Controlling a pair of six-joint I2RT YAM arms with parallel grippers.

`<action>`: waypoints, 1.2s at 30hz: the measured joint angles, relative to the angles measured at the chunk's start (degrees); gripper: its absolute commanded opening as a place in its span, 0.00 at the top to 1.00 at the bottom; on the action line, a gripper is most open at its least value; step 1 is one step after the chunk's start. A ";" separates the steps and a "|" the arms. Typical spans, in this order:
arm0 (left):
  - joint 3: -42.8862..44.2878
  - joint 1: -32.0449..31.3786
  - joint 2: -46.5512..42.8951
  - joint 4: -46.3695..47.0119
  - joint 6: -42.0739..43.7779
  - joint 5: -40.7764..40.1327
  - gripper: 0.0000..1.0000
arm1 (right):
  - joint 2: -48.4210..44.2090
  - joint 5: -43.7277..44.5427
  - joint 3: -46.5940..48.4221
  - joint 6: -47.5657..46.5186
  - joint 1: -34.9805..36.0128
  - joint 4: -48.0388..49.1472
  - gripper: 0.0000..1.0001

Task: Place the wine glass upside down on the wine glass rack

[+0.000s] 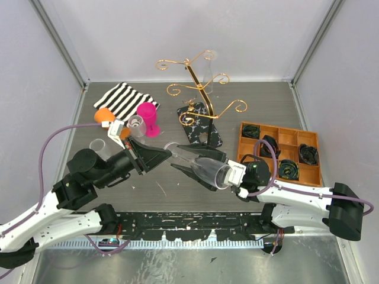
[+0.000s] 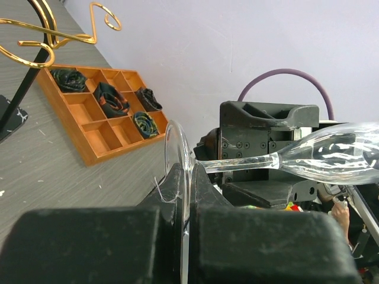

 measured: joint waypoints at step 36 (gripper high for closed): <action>7.10 0.00 -3.74 -15.87 12.35 -8.98 1.00 | -16.63 11.06 -17.84 4.46 0.02 -8.81 0.29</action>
